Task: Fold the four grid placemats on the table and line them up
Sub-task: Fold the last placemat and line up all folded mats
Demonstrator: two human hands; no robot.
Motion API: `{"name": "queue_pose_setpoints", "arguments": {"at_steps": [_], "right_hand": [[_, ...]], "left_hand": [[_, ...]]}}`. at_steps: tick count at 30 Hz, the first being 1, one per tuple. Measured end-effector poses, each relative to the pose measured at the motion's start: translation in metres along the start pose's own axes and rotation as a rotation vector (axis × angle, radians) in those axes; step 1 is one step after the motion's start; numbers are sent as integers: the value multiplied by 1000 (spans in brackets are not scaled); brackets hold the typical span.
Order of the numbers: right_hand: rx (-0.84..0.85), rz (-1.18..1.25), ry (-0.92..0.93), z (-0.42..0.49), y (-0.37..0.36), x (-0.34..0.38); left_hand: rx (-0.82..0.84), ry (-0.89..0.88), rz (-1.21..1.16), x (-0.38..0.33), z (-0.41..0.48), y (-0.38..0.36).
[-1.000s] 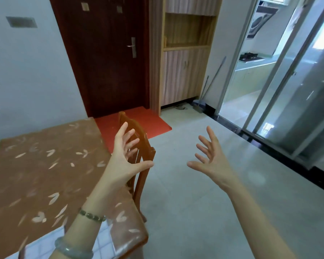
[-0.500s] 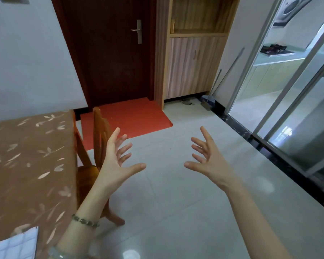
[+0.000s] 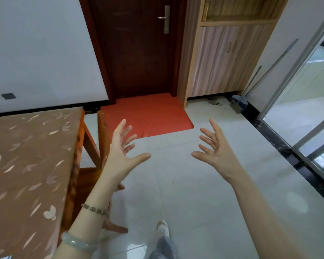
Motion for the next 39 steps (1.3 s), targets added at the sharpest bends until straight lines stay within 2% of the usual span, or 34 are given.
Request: {"name": "queue_pose_setpoints", "arguments": {"at_steps": [15,23,30,39], "right_hand": [[166,35,8,279,15,-42],[306,75,-6,449,-7,-87],[524,107,1,609,-42,-114],[770,145,-1,748,-141,-124]], "left_hand": [[-143,98,-23,13,237,-2],[-301,131,-44,43,370,15],[-492,136,-84,57,486,31],[-701,198,-83,80,567,94]]}}
Point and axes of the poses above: each hand's wrist, its own z-axis towards the middle knuckle, its own y-axis out of the back of the hand, x = y × z, the point moved 3 cm from there along z, towards the middle knuckle, and after that the axes turned 8 degrees about y, right-handed, at the moved point
